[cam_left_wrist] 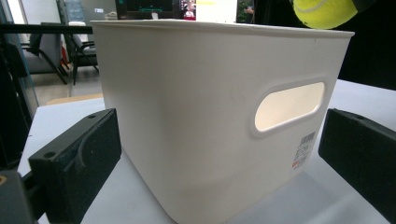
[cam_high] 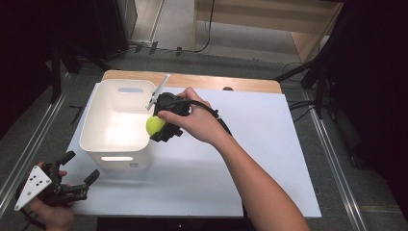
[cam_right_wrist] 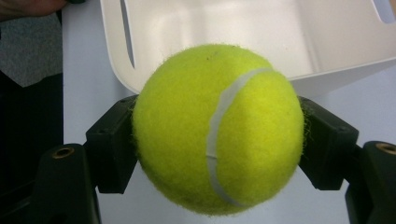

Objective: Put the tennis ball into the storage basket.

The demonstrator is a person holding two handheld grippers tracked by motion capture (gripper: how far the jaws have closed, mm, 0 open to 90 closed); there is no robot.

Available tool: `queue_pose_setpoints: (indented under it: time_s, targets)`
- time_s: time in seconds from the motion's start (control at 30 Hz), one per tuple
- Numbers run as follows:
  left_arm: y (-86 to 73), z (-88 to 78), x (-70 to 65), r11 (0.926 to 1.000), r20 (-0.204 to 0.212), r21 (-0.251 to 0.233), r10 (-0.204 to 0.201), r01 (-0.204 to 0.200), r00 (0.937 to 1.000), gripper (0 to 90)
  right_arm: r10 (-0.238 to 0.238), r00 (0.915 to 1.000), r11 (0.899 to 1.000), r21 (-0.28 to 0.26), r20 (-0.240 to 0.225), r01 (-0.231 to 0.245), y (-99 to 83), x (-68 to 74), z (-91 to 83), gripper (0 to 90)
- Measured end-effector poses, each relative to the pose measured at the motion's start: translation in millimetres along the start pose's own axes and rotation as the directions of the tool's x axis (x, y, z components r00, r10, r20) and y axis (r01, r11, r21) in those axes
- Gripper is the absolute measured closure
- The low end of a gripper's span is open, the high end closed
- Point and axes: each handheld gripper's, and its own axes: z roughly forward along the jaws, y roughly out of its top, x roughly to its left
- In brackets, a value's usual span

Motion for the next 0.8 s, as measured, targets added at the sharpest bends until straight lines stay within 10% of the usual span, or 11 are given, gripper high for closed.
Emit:
queue_pose_setpoints:
  time_s: [0.8]
  targets:
    - [0.3,-0.4,0.6,1.0,0.003,0.002,0.002,-0.002,1.0,0.0,-0.026,0.9997,1.0,0.001,-0.003,0.026,20.9,3.2,3.0,23.1]
